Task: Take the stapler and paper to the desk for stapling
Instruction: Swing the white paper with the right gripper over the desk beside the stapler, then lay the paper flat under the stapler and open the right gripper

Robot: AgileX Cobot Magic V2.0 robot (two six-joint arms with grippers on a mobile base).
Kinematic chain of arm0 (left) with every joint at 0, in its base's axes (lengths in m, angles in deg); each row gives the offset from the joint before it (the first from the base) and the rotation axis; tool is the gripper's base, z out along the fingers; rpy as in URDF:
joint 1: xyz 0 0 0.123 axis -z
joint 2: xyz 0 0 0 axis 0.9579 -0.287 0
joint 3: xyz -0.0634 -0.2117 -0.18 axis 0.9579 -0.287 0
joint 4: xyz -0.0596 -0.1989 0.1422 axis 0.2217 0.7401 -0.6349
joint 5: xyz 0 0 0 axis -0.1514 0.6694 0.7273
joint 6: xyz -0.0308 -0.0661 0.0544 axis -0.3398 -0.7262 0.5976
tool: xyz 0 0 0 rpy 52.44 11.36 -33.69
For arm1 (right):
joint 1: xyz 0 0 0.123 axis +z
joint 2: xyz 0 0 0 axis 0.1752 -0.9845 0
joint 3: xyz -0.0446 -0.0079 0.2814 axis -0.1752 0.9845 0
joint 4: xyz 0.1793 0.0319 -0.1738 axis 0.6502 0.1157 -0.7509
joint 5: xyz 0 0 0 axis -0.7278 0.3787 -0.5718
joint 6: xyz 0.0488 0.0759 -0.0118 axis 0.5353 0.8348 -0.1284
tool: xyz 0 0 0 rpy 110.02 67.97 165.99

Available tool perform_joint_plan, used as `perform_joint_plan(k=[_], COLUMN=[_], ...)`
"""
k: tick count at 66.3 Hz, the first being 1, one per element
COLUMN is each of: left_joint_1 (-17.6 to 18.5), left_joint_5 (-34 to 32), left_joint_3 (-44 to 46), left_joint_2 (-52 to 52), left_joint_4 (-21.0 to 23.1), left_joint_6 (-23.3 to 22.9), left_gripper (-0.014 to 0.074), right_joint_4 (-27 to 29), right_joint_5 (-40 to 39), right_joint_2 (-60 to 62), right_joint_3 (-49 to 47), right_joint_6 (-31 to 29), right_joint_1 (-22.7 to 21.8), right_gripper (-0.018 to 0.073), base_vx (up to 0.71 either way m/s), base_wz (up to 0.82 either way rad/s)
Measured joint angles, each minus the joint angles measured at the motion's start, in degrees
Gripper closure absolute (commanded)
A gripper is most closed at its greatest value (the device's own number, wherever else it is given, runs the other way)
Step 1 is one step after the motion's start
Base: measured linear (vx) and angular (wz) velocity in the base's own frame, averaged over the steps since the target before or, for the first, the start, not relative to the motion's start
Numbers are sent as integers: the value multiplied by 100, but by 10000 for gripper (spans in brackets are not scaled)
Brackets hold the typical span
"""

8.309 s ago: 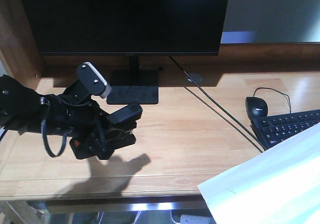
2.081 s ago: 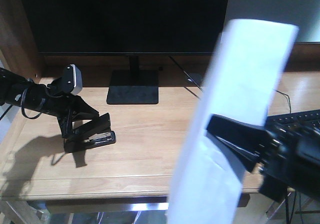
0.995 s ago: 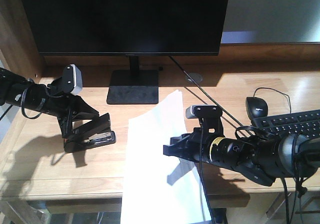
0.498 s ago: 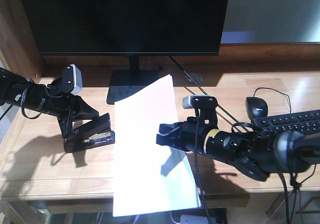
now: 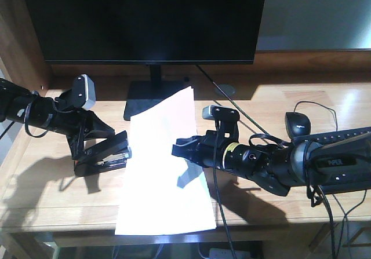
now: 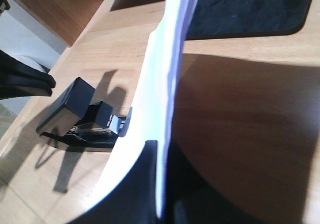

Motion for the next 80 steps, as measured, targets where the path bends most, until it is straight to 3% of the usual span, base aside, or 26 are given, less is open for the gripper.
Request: perform_joint_plan(k=[23, 37, 48, 69, 80], left_joint_1=[0, 0, 0, 0, 0], left_joint_5=[0, 5, 16, 23, 23], left_joint_3=[0, 0, 0, 0, 0], left_joint_2=[0, 0, 0, 0, 0], left_joint_4=[0, 0, 0, 0, 0], left_joint_6=[0, 0, 0, 0, 0], left_gripper=[603, 603, 603, 603, 603], right_joint_4=[-410, -388, -274, 67, 164], right_joint_5=[0, 0, 81, 643, 1165], right_joint_2=[-610, -898, -997, -997, -893], right_joint_3=[-754, -1192, -1364, -1395, -1396], right_joint_6=[717, 796, 803, 456, -113], right_joint_1=[7, 187, 287, 287, 287], right_gripper=[561, 519, 397, 13, -47], base_vx=[0, 0, 0, 0, 0], base_wz=[0, 0, 0, 0, 0])
